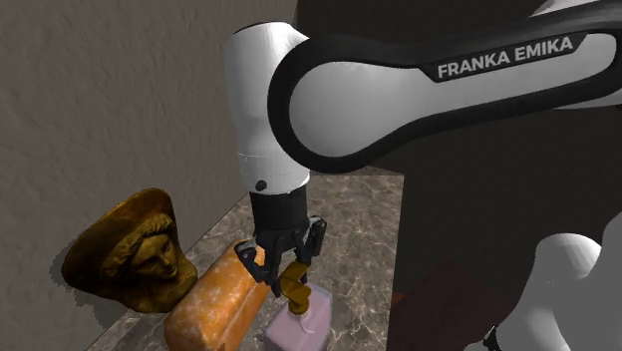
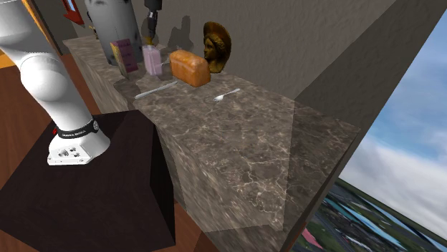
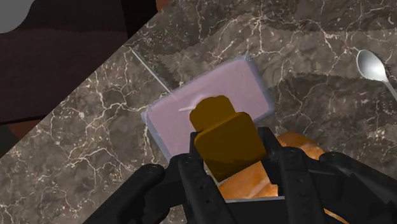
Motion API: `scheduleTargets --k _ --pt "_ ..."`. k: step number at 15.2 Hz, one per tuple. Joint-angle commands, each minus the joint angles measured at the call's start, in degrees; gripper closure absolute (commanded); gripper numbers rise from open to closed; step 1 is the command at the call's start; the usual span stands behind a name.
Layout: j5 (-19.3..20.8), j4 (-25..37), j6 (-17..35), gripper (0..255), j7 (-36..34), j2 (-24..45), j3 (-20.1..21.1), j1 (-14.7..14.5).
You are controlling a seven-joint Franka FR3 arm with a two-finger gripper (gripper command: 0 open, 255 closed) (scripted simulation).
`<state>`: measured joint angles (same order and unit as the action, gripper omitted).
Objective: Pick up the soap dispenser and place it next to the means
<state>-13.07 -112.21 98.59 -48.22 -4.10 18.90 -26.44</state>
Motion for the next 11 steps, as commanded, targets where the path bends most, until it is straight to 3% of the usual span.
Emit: scheduleTargets --k 1,11 --pt "-0.16 0.85 0.87 255 -2.67 1.18 1.45 -1.24" --pt "3.30 14.13 2.27 255 -18.34 13.53 8.31 -9.15"
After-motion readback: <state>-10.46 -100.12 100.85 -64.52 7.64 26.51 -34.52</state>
